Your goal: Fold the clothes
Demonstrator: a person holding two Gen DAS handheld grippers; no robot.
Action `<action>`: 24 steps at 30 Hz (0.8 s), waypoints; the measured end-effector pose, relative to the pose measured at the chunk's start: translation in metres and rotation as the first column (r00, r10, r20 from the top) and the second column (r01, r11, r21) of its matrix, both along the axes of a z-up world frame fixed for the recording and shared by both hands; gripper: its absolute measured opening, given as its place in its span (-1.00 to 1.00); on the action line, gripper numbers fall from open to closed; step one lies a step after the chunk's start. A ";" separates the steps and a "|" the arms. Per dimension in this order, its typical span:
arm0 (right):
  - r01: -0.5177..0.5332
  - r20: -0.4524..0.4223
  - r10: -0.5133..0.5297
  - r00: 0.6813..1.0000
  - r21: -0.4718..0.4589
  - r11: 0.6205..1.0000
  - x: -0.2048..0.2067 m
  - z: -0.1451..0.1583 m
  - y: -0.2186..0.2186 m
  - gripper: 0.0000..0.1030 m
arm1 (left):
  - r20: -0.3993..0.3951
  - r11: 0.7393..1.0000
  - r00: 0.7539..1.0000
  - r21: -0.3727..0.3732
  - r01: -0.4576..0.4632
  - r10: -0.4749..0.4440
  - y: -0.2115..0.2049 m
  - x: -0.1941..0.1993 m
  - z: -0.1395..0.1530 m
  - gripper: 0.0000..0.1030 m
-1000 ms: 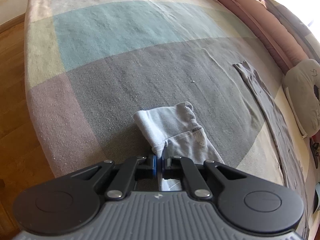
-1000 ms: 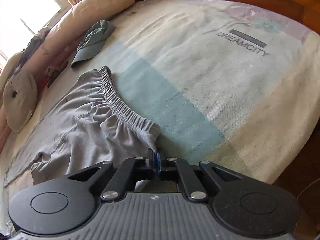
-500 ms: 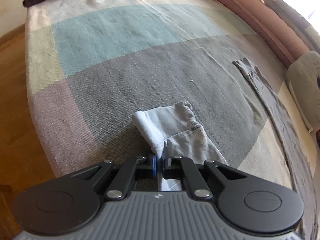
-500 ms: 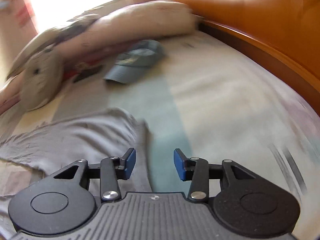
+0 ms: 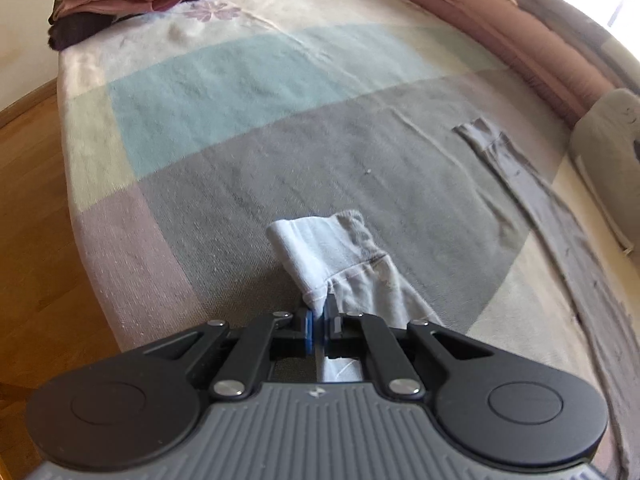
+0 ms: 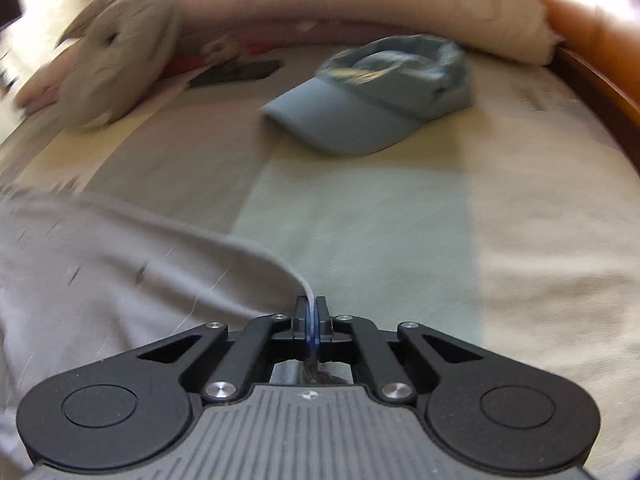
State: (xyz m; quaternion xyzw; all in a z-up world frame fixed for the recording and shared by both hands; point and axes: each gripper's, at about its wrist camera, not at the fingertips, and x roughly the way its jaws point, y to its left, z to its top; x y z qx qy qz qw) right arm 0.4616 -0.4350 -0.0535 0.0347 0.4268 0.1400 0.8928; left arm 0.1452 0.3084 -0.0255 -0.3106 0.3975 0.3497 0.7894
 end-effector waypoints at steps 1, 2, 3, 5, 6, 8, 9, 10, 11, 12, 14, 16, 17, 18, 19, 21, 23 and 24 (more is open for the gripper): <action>0.010 -0.002 -0.010 1.000 0.009 1.000 0.001 0.000 -0.001 -0.91 | 0.004 1.000 1.000 -0.002 0.000 0.000 0.001 -0.002 0.001 -0.91; 0.014 -0.006 -0.014 1.000 0.016 1.000 0.002 -0.001 -0.001 -0.89 | 0.005 1.000 1.000 -0.009 0.001 -0.001 0.002 -0.004 0.000 -0.91; 0.021 -0.012 -0.021 1.000 0.007 1.000 0.001 0.001 0.001 -0.86 | 0.005 1.000 1.000 -0.016 0.004 -0.004 0.003 -0.004 -0.002 -0.91; 0.037 -0.024 -0.037 0.999 -0.021 0.999 -0.004 0.005 0.005 -0.58 | 0.006 1.000 1.000 -0.025 0.016 -0.016 0.004 -0.007 -0.005 -0.91; 0.045 -0.009 -0.045 0.999 -0.036 0.998 -0.010 0.011 0.008 -0.51 | 0.008 0.999 1.000 -0.028 0.024 -0.023 0.005 -0.009 -0.007 -0.91; 0.044 0.031 -0.043 0.999 -0.038 0.998 -0.029 0.026 0.014 -0.46 | 0.018 0.999 0.999 -0.035 0.036 -0.036 0.003 -0.013 -0.008 -0.91; 0.009 0.037 -0.009 0.999 -0.007 1.000 -0.040 0.034 0.020 -0.46 | 0.029 0.998 0.999 -0.038 0.043 -0.042 0.003 -0.015 -0.008 -0.91; -0.031 0.040 0.030 0.999 0.029 0.999 -0.051 0.041 0.027 -0.46 | 0.039 0.998 0.998 -0.041 0.049 -0.048 0.003 -0.017 -0.008 -0.91; -0.091 0.040 0.088 0.995 0.053 0.994 -0.063 0.048 0.039 -0.46 | 0.051 0.997 0.997 -0.045 0.055 -0.053 0.003 -0.020 -0.009 -0.91; -0.156 0.040 0.153 0.987 0.073 0.985 -0.075 0.055 0.052 -0.46 | 0.064 0.997 0.996 -0.051 0.060 -0.056 0.004 -0.023 -0.009 -0.91; -0.284 0.037 0.282 0.959 0.101 0.954 -0.097 0.066 0.082 -0.44 | 0.085 0.996 0.994 -0.056 0.069 -0.064 0.004 -0.029 -0.008 -0.91; -0.388 0.021 0.388 0.921 0.092 0.917 -0.115 0.072 0.115 -0.36 | 0.097 0.996 0.993 -0.055 0.075 -0.069 0.006 -0.034 -0.007 -0.92; -0.412 0.005 0.412 0.911 0.063 0.909 -0.121 0.071 0.133 -0.34 | 0.105 0.995 0.992 -0.060 0.078 -0.072 0.007 -0.037 -0.007 -0.92; -0.428 -0.011 0.428 0.904 0.037 0.903 -0.125 0.070 0.148 -0.34 | 0.116 0.994 0.990 -0.073 0.084 -0.076 0.010 -0.038 -0.008 -0.92; -0.444 -0.029 0.445 0.895 0.034 0.895 -0.128 0.066 0.159 -0.34 | 0.127 0.992 0.989 -0.086 0.091 -0.079 0.012 -0.040 -0.009 -0.92; -0.477 -0.067 0.479 0.875 0.040 0.878 -0.132 0.058 0.179 -0.35 | 0.137 0.990 0.986 -0.099 0.104 -0.090 0.015 -0.042 -0.011 -0.92; -0.520 -0.087 0.520 0.850 0.024 0.854 -0.135 0.055 0.197 -0.35 | 0.143 0.988 0.985 -0.102 0.115 -0.100 0.016 -0.044 -0.013 -0.92; -0.525 -0.097 0.523 0.847 0.008 0.851 -0.134 0.053 0.202 -0.35 | 0.149 0.988 0.983 -0.102 0.118 -0.102 0.016 -0.045 -0.014 -0.92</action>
